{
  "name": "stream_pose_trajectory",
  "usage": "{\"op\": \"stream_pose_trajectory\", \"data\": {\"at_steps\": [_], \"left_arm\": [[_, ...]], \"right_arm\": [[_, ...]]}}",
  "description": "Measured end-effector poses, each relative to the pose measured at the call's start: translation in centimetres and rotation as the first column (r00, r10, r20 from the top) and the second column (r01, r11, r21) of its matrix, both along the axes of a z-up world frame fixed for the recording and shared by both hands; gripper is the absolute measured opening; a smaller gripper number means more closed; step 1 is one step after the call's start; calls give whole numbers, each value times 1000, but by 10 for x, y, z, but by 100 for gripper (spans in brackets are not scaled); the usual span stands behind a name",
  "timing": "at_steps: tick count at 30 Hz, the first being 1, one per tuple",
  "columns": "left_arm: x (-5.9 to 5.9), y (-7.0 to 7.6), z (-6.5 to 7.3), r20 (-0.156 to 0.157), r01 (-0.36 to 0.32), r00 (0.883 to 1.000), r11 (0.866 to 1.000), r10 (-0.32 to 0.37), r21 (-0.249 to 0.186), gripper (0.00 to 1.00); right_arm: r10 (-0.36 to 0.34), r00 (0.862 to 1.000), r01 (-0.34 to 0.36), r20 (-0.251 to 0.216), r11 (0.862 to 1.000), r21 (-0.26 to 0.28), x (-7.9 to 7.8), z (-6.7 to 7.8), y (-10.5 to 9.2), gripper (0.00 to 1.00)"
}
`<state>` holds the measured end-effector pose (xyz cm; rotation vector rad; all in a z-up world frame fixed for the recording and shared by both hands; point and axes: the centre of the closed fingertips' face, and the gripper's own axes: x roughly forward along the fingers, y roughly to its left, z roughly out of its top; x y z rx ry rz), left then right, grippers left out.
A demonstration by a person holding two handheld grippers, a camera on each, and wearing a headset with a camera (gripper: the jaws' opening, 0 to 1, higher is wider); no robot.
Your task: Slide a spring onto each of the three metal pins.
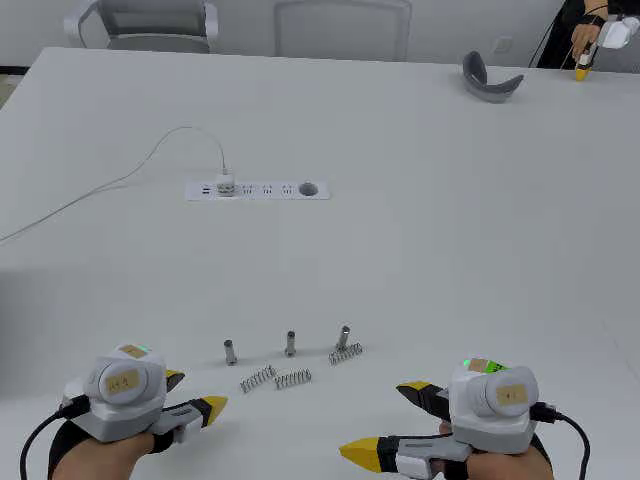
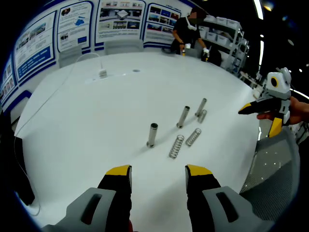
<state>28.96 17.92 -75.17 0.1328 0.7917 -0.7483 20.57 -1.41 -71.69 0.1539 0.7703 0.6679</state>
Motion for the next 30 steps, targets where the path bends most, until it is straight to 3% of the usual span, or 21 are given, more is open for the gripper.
{"op": "stream_pose_trajectory", "data": {"at_steps": [11,30], "left_arm": [[-9,3,21,42,26,999,999,-25,-29,53],[-20,5,30,51,77,996,995,-74,-55,71]], "right_arm": [[8,1000,-8,11,1000,-11,5,1,-2,84],[6,1000,-5,23,1000,-26,7,2,-9,85]]}}
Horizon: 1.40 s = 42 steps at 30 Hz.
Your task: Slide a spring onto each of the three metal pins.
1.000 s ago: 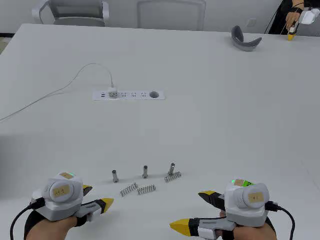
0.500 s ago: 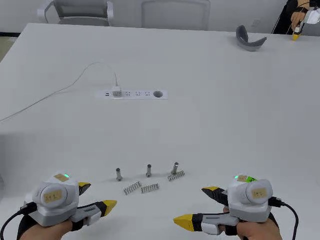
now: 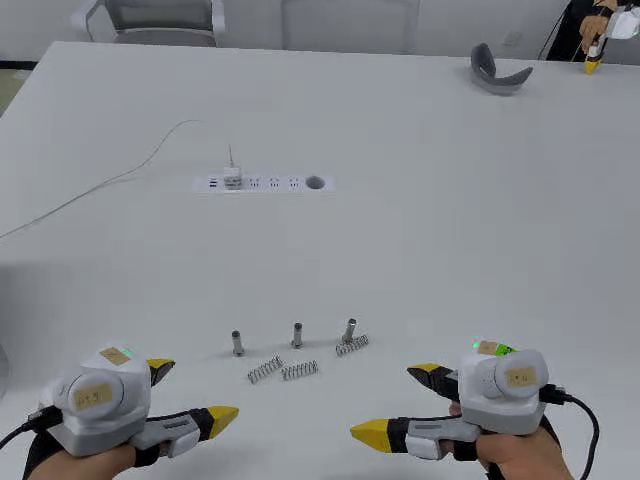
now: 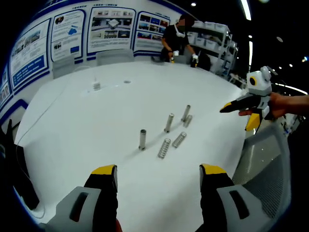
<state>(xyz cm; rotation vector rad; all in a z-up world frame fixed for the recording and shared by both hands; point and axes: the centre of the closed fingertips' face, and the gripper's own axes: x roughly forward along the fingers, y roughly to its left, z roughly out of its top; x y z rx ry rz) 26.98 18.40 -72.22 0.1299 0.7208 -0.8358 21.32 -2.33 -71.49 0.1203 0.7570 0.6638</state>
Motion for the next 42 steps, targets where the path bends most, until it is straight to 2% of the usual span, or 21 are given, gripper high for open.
{"op": "stream_pose_trajectory", "data": {"at_steps": [9,14,18,23,29,35,42], "left_arm": [[-1,12,1,-3,-15,1000,1000,15,1,74],[-5,12,-4,-6,22,1000,999,-21,36,75],[-7,7,-7,2,71,997,995,-72,76,73],[-7,-3,-11,3,114,993,989,-115,93,72],[-5,-12,-17,-9,144,990,984,-144,103,66],[1,-24,-23,-8,164,986,980,-164,113,61],[6,-37,-33,-28,164,986,982,-162,98,56]], "right_arm": [[7,1000,-7,2,1000,-4,2,-1,1,85],[12,1000,-12,2,1000,-7,2,0,2,85],[18,1000,-18,-2,1000,-13,1,-2,3,85],[21,1000,-21,-5,1000,-15,-1,-3,2,85],[19,1000,-19,-9,1000,-15,-3,-3,2,85],[16,1000,-16,-13,1000,-12,-3,-4,0,84],[14,1000,-14,-18,1000,-11,-4,-5,0,84]]}}
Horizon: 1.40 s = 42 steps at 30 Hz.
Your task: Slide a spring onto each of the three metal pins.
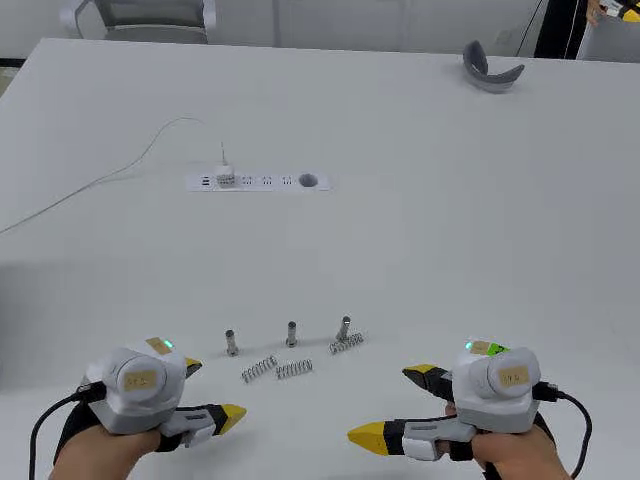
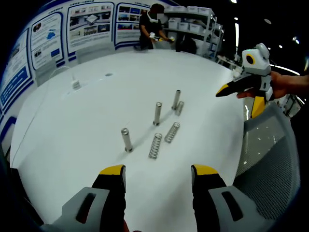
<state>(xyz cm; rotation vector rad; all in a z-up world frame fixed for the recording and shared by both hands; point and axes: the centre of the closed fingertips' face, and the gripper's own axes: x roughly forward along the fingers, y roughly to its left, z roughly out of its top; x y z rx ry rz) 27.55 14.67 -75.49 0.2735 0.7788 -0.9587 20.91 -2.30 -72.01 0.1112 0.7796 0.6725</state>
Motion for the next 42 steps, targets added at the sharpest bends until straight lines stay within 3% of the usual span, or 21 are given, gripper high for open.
{"op": "stream_pose_trajectory", "data": {"at_steps": [4,25,30,38,42], "left_arm": [[4,-8,-5,-15,-10,1000,1000,10,-16,54],[21,-30,-29,-36,-31,999,1000,31,0,33],[22,-36,-36,-55,-45,997,999,45,0,30],[22,-35,-48,-38,-57,998,997,59,44,20],[27,-31,-45,-17,-91,996,995,91,49,12]], "right_arm": [[-7,1000,7,-3,1000,6,-1,-1,0,84],[-14,1000,14,-11,1000,10,-6,-4,-3,84],[-12,1000,12,-14,1000,13,-7,-4,-1,84],[-11,1000,11,-18,1000,14,-9,-5,1,84],[-15,1000,15,-19,1000,15,-9,-6,1,84]]}}
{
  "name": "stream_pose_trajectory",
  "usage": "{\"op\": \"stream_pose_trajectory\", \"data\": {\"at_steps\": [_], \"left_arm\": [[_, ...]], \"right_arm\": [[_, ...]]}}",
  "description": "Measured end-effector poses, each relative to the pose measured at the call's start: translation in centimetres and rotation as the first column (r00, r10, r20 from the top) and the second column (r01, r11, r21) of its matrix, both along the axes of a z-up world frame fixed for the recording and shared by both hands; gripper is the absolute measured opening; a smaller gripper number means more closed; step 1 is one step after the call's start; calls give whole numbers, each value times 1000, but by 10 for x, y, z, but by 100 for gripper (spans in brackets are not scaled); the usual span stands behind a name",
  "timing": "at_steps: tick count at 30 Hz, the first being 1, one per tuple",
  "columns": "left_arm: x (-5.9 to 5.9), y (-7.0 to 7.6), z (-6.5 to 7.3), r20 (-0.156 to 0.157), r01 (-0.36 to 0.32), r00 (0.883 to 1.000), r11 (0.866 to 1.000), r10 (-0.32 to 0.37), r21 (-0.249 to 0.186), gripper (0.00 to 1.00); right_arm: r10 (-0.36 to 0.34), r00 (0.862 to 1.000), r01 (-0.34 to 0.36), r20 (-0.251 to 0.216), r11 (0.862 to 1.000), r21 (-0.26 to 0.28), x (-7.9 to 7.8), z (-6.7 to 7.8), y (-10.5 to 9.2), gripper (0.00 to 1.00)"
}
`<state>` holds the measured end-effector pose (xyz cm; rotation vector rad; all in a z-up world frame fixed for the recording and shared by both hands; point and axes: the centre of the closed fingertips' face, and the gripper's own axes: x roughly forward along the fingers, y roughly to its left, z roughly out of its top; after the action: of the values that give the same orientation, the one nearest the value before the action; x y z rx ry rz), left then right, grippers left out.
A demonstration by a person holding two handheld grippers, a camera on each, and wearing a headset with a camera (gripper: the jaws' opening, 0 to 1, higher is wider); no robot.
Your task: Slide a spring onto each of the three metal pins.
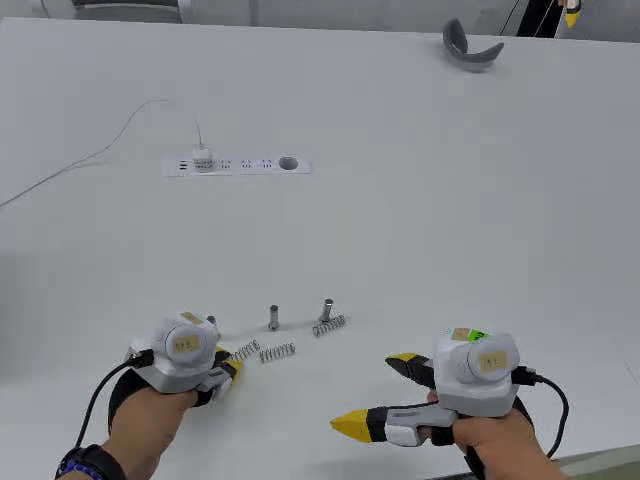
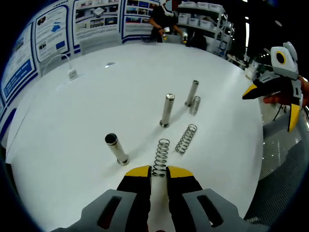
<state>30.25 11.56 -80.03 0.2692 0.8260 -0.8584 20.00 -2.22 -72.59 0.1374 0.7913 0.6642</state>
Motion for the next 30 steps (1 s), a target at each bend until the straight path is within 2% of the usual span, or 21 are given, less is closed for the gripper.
{"op": "stream_pose_trajectory", "data": {"at_steps": [5,9,13,30], "left_arm": [[1,-1,0,17,13,1000,1000,-14,26,11],[0,2,0,-10,-16,1000,1000,16,22,11],[-4,7,3,-17,-18,1000,1000,19,22,10],[-21,38,26,-7,-19,1000,1000,19,3,10]], "right_arm": [[6,1000,-6,-2,1000,-1,-1,-1,3,84],[1,1000,-1,1,1000,3,0,1,4,84],[-6,1000,6,4,1000,7,-1,1,4,84],[-19,1000,19,-4,999,34,-1,2,12,83]]}}
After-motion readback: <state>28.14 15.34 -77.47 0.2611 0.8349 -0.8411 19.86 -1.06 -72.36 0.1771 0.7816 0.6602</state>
